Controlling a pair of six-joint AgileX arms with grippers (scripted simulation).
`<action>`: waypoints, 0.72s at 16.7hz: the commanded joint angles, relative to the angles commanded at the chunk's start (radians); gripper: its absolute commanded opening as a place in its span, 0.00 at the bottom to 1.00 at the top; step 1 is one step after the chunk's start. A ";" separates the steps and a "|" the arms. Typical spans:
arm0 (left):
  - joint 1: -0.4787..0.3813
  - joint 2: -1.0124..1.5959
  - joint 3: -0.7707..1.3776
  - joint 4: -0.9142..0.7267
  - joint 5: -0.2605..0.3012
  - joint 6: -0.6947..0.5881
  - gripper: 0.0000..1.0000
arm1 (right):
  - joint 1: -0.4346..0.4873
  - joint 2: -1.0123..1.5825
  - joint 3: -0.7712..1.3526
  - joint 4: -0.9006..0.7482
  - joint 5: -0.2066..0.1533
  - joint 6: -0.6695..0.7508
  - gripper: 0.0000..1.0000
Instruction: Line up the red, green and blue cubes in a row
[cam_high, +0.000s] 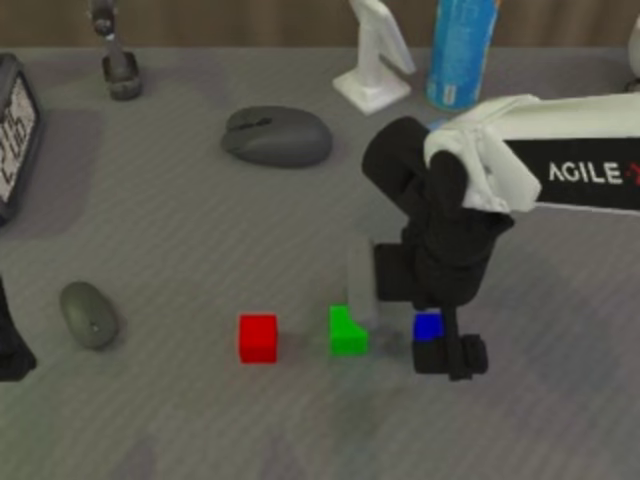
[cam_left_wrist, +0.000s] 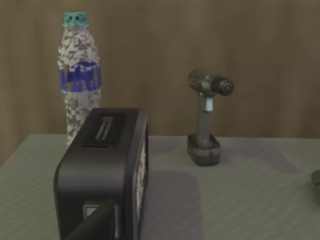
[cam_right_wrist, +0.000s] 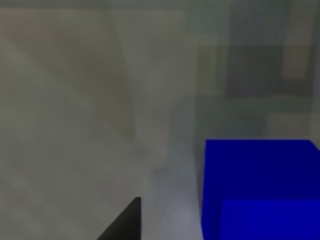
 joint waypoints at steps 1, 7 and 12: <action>0.000 0.000 0.000 0.000 0.000 0.000 1.00 | 0.000 0.000 0.000 0.000 0.000 0.000 1.00; 0.000 0.000 0.000 0.000 0.000 0.000 1.00 | -0.002 -0.001 0.000 0.000 0.000 0.000 1.00; 0.000 0.000 0.000 0.000 0.000 0.000 1.00 | 0.004 -0.036 0.071 -0.106 0.000 -0.006 1.00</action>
